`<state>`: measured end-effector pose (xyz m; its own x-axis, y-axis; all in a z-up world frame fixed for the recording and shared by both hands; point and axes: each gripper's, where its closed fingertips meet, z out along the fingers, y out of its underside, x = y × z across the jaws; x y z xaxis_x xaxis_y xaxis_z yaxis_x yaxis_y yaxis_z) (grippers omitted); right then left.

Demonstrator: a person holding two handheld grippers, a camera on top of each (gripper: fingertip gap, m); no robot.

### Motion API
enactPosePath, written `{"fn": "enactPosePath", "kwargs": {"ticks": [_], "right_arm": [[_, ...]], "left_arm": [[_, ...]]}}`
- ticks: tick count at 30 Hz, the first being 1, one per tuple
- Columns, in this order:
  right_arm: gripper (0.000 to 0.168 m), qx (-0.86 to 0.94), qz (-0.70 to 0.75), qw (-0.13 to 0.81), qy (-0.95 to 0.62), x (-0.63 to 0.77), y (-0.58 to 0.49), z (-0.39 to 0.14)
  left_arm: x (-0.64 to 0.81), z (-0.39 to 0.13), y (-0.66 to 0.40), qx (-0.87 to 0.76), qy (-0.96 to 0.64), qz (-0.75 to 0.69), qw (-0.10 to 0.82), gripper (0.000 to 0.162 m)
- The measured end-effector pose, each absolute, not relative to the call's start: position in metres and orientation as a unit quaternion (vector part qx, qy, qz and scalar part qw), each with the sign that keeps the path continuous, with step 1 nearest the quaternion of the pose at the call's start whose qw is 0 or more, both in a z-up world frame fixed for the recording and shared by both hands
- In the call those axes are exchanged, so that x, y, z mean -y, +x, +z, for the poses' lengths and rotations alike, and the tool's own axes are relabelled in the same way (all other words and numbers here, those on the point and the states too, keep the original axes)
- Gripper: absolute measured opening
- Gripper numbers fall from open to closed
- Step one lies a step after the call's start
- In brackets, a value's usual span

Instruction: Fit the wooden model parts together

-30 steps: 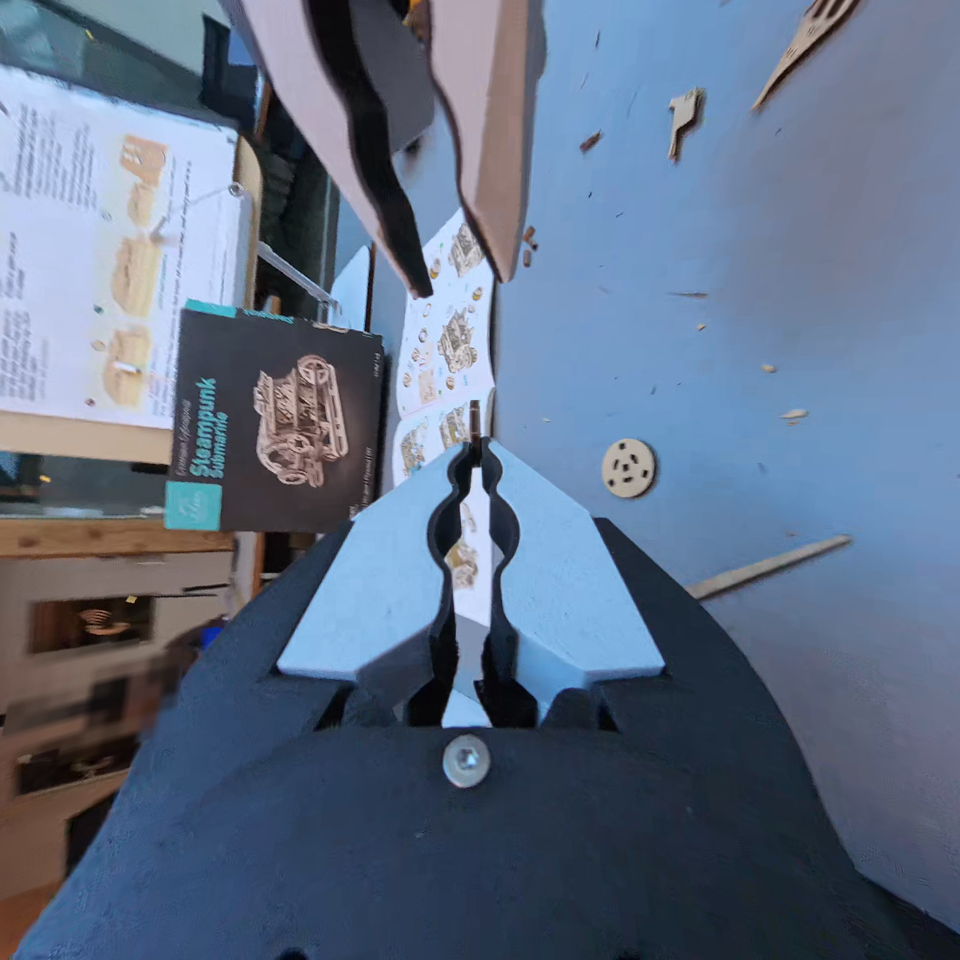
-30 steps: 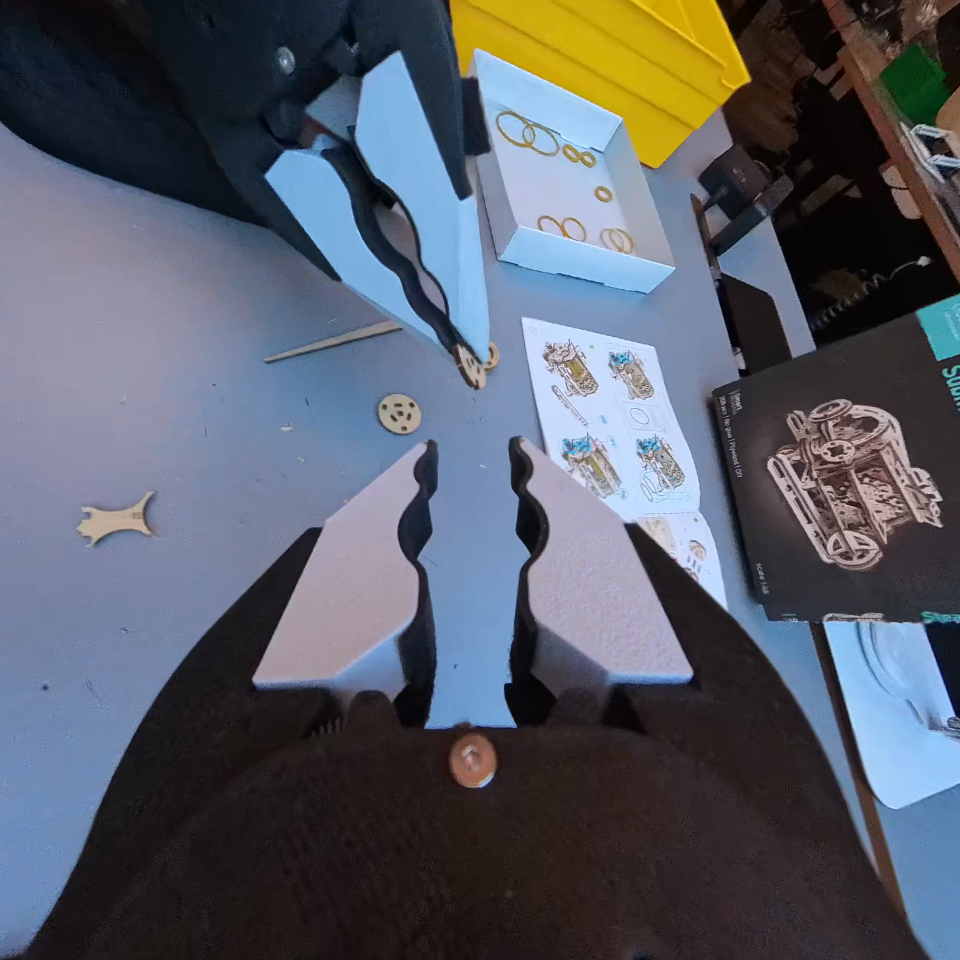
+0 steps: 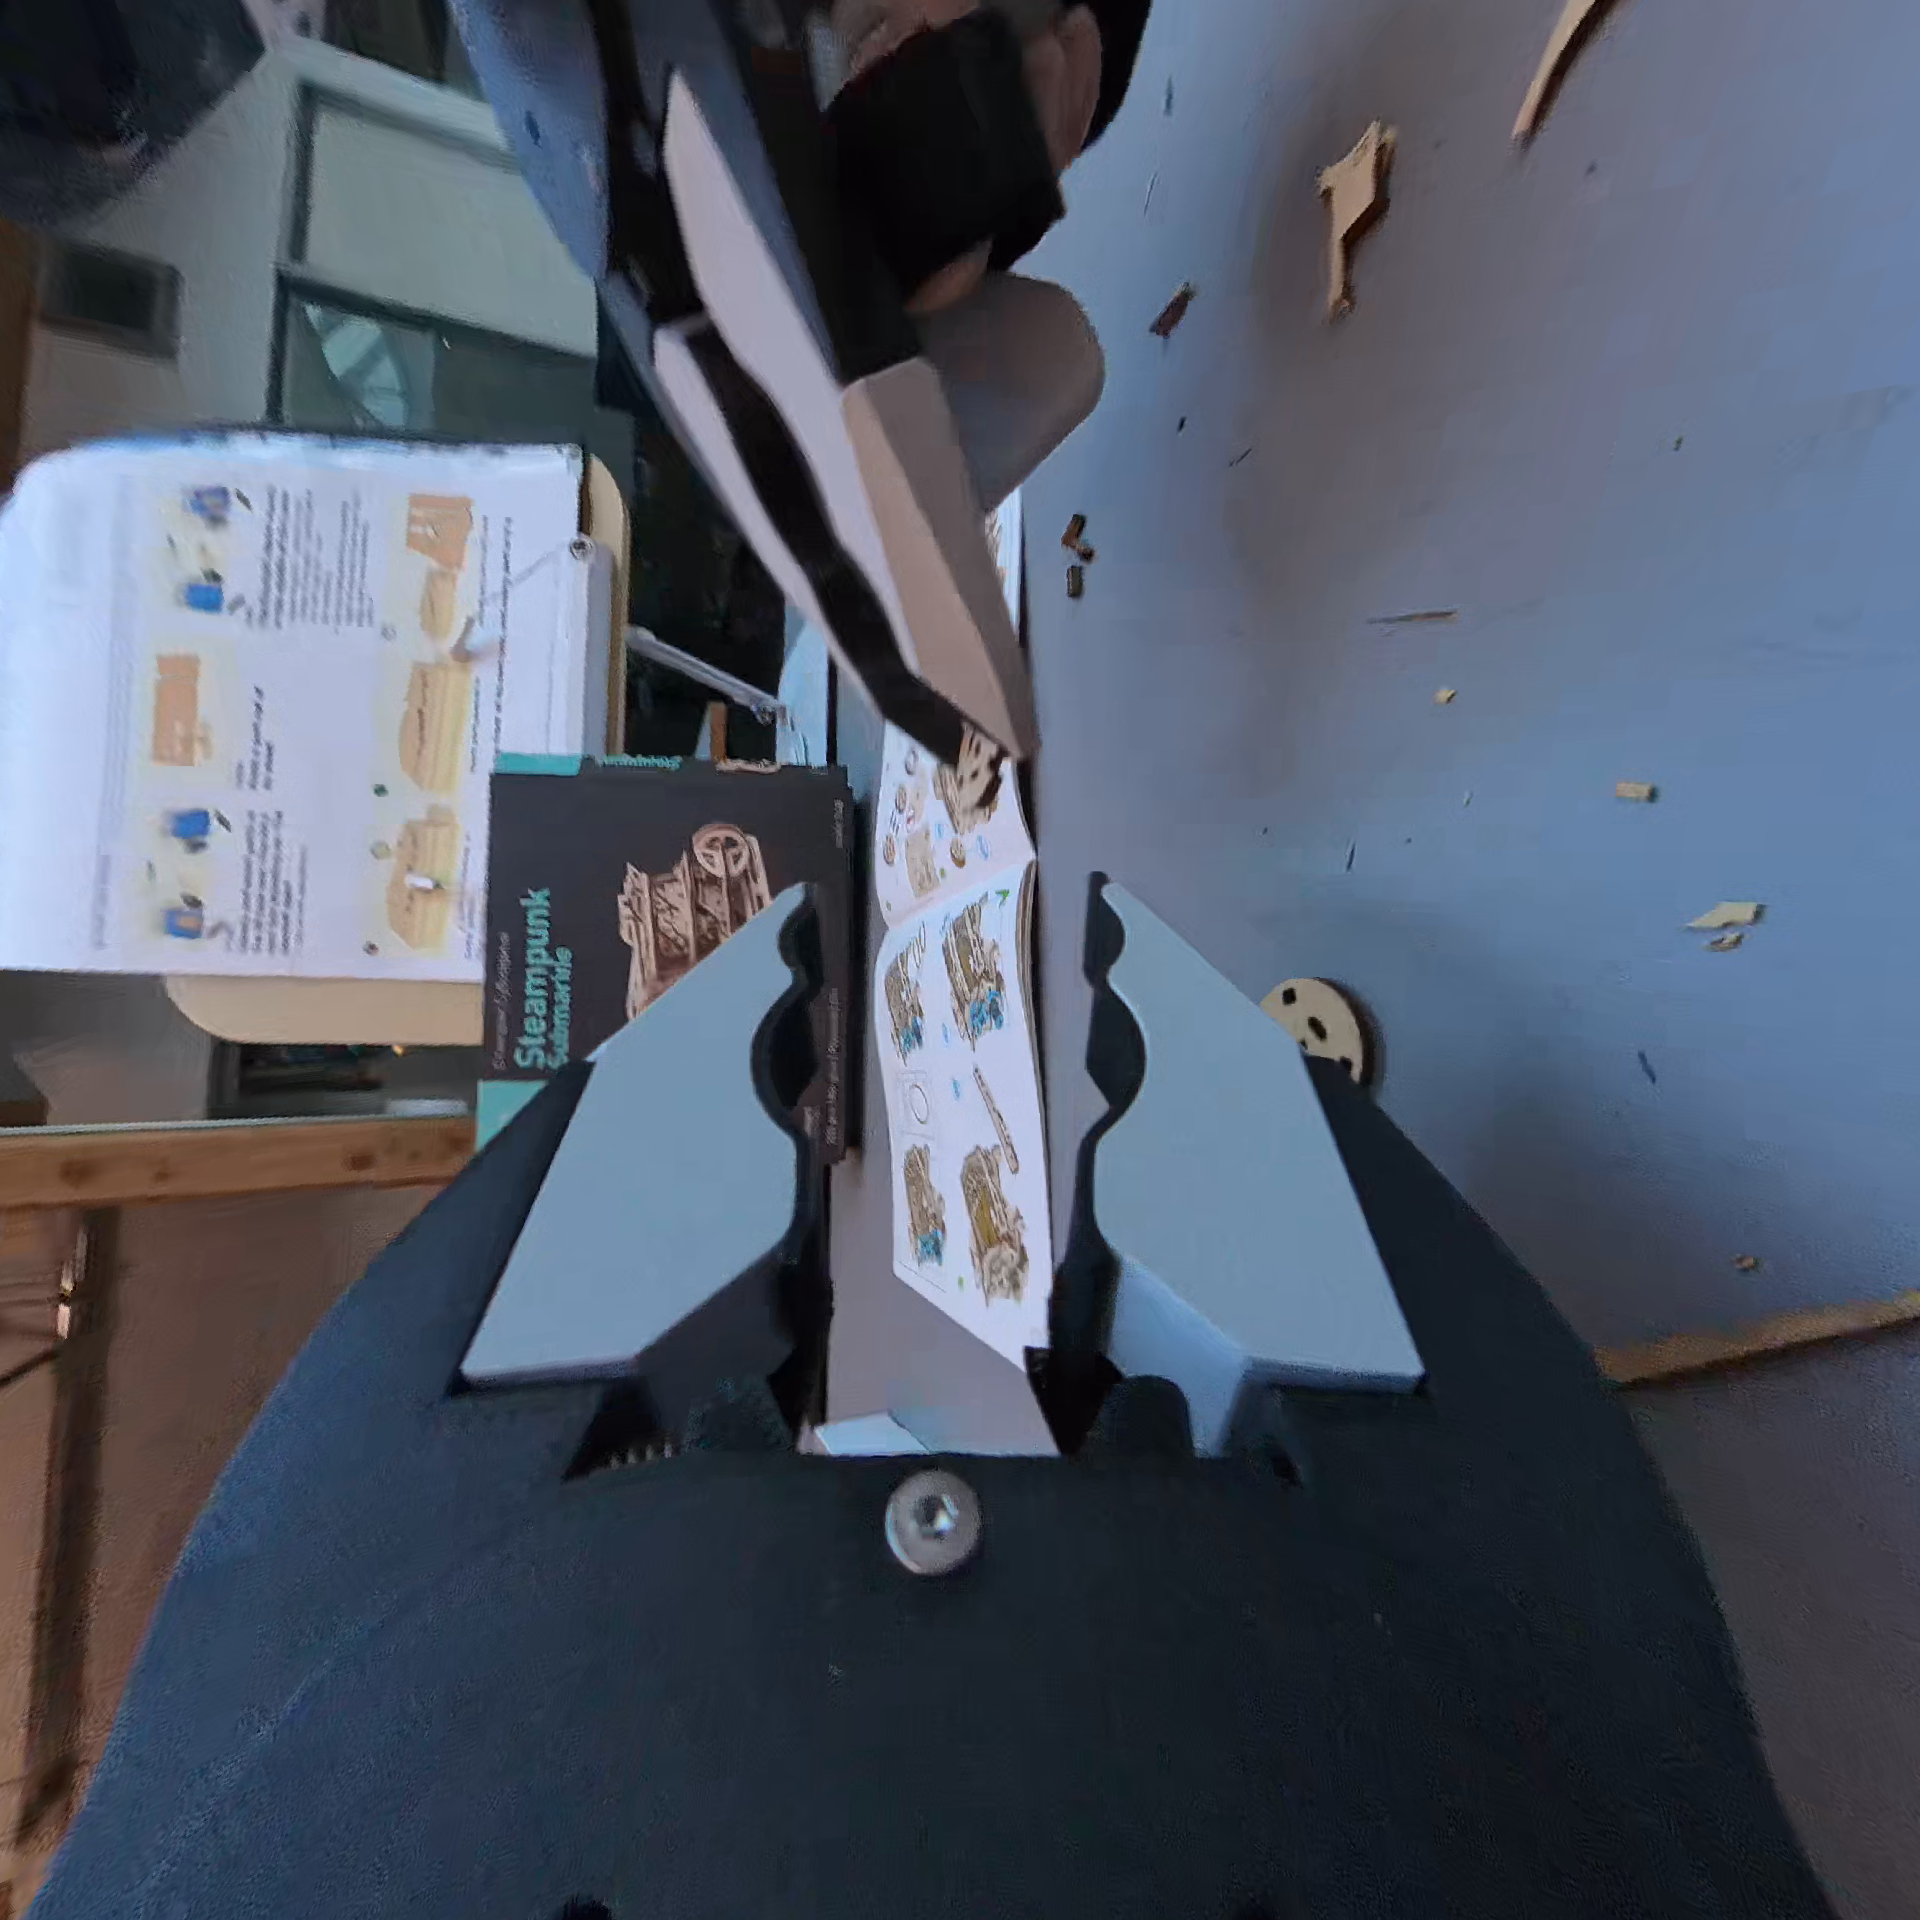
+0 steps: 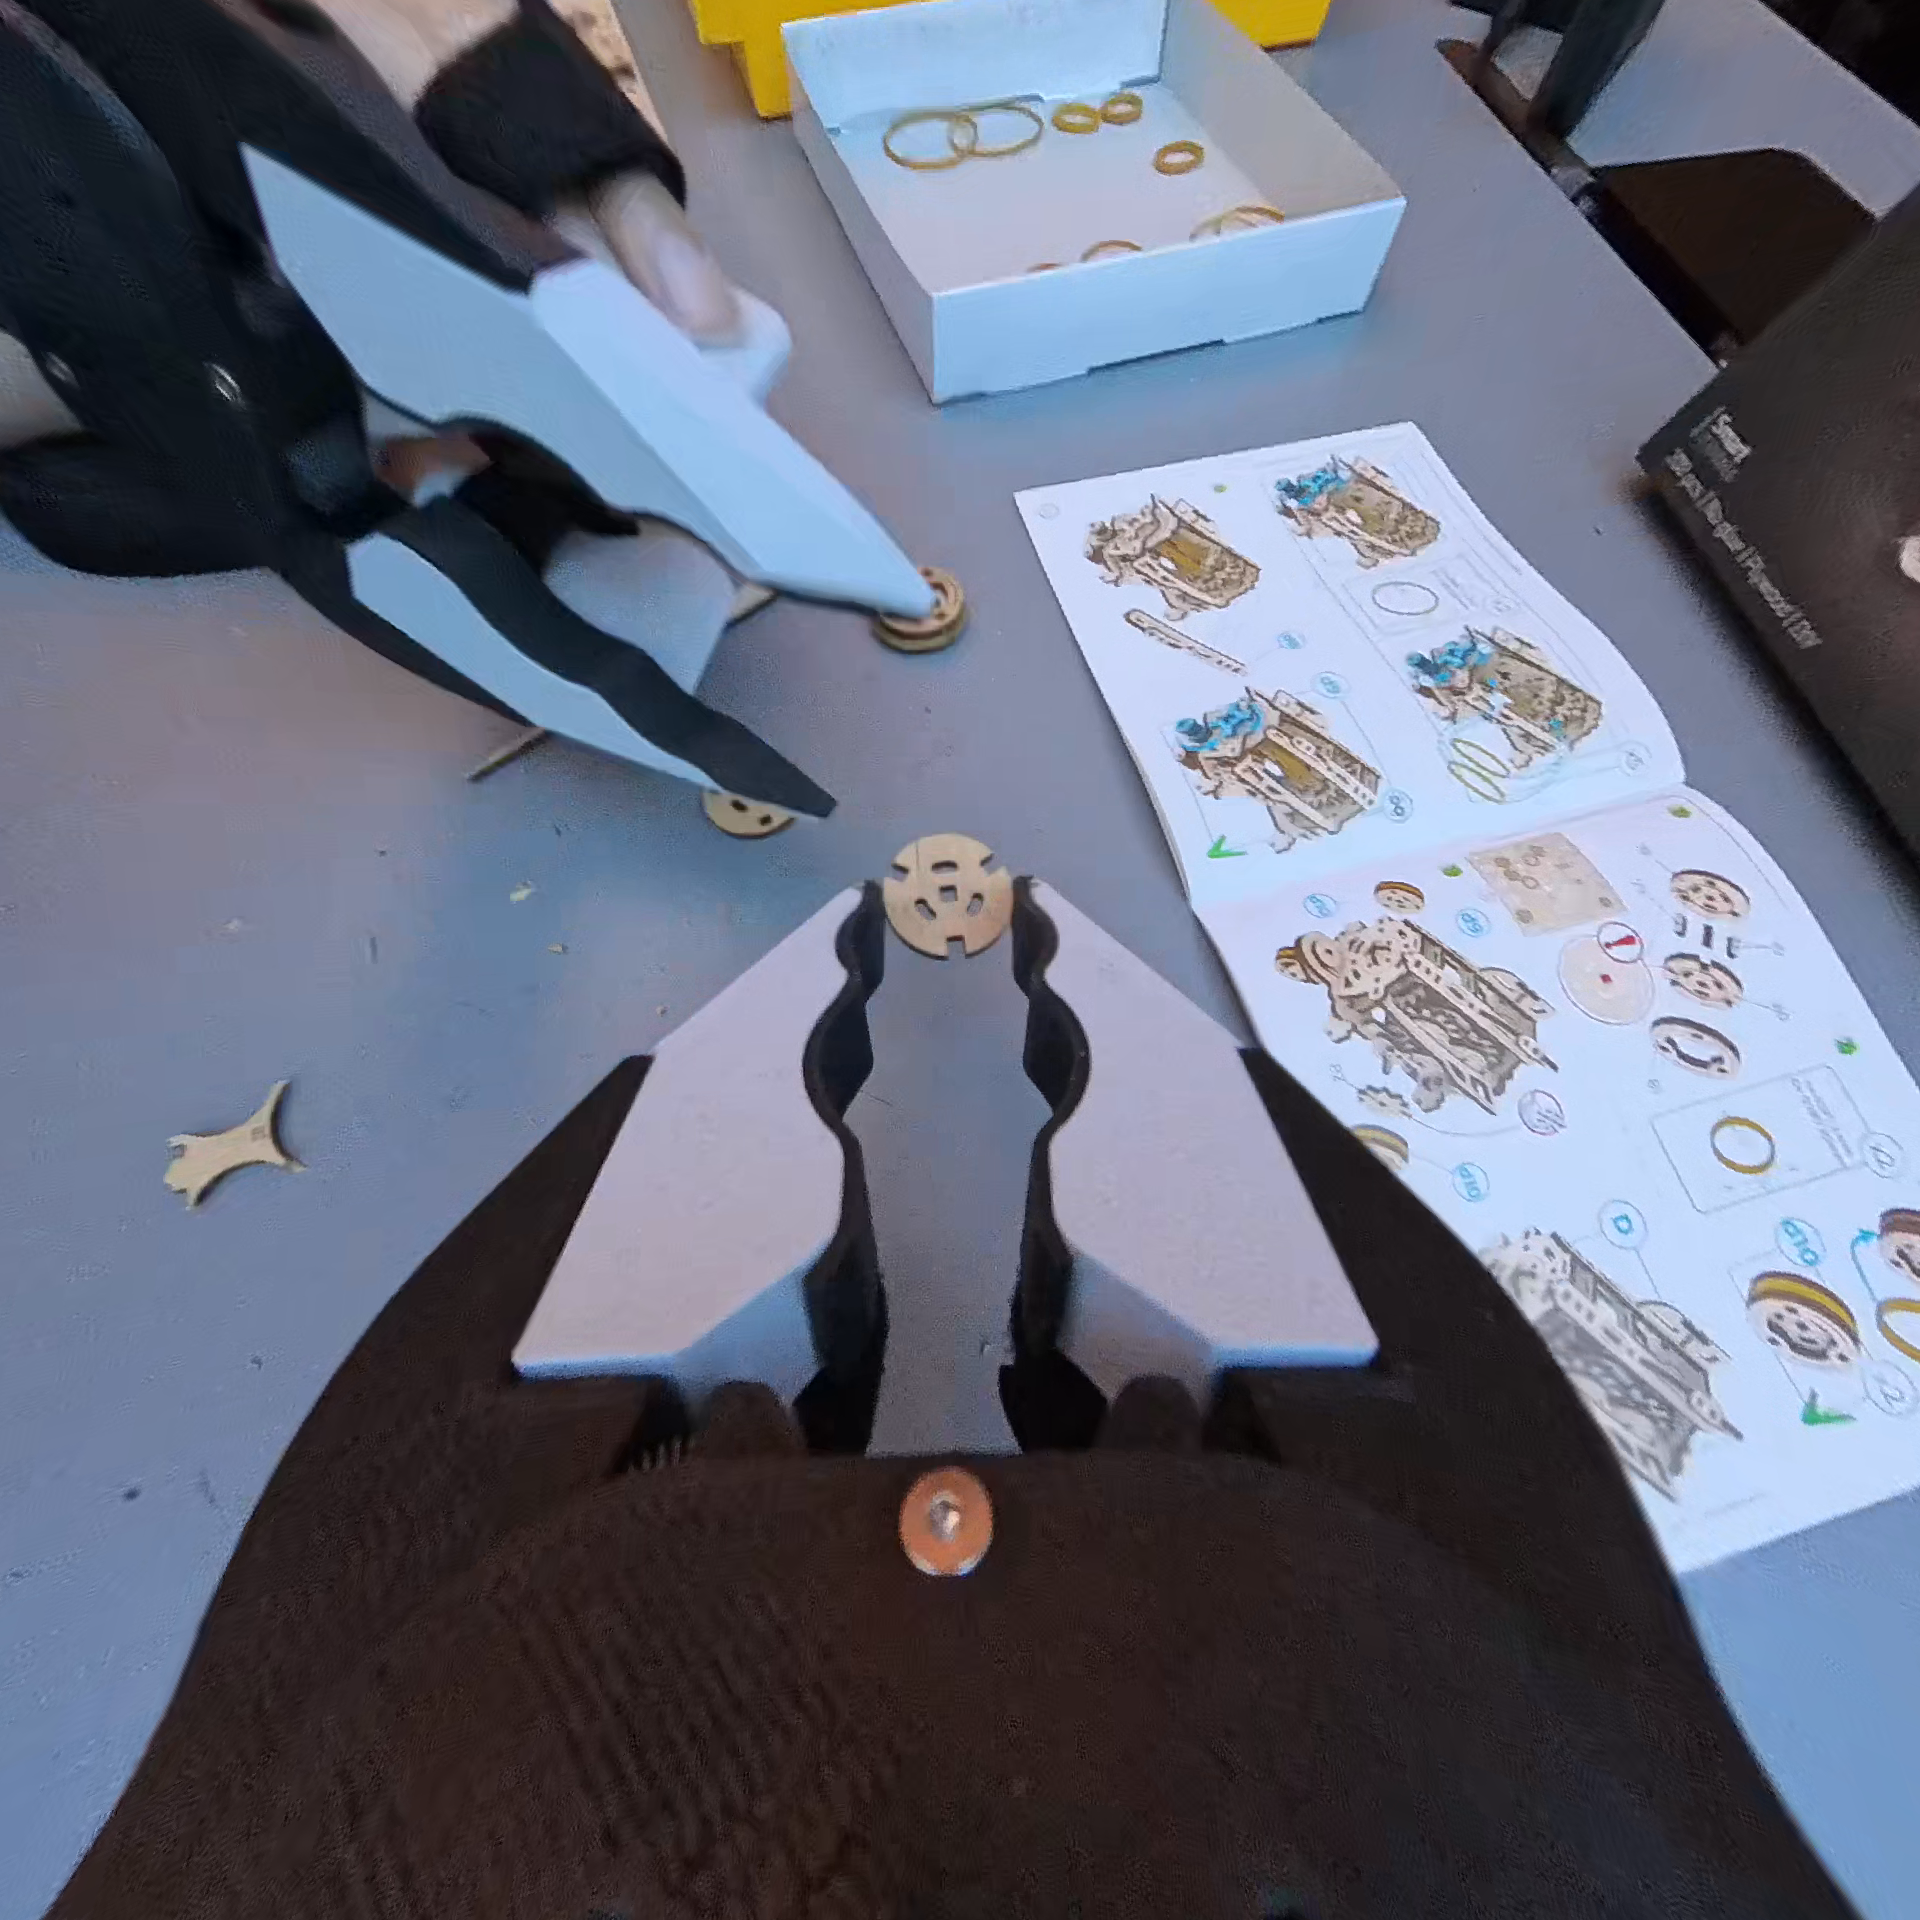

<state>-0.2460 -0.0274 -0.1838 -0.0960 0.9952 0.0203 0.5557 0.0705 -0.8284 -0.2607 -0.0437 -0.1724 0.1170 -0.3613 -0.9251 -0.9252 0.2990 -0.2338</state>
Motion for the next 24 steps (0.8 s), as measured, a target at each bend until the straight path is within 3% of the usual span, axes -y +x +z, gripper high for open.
{"fn": "enactPosePath", "kwargs": {"ticks": [2,6,10,12,19,21,24], "right_arm": [[0.023,0.672,0.305,0.310,-0.600,0.022,-0.241,-0.198],[0.024,0.706,0.252,0.281,-0.599,0.032,-0.247,-0.225],[0.027,0.705,0.253,0.284,-0.599,0.039,-0.257,-0.222],[0.042,0.705,0.258,0.284,-0.596,0.038,-0.254,-0.219],[0.039,0.651,0.276,0.421,-0.567,-0.002,-0.222,-0.167],[0.038,0.637,0.280,0.457,-0.554,0.002,-0.215,-0.153],[0.038,0.632,0.311,0.460,-0.540,0.038,-0.220,-0.143]], "left_arm": [[0.043,-0.168,-0.274,-0.581,-0.569,0.231,0.535,0.052],[0.044,-0.127,-0.283,-0.469,-0.630,0.056,0.616,0.044],[0.044,-0.104,-0.294,-0.385,-0.658,-0.076,0.643,0.047],[0.043,-0.101,-0.300,-0.362,-0.666,-0.098,0.644,0.048],[0.063,-0.040,-0.343,-0.227,-0.672,-0.150,0.689,0.049],[0.097,-0.021,-0.372,-0.151,-0.680,-0.166,0.698,0.042],[0.165,-0.037,-0.436,-0.061,-0.724,-0.124,0.675,0.041]]}}
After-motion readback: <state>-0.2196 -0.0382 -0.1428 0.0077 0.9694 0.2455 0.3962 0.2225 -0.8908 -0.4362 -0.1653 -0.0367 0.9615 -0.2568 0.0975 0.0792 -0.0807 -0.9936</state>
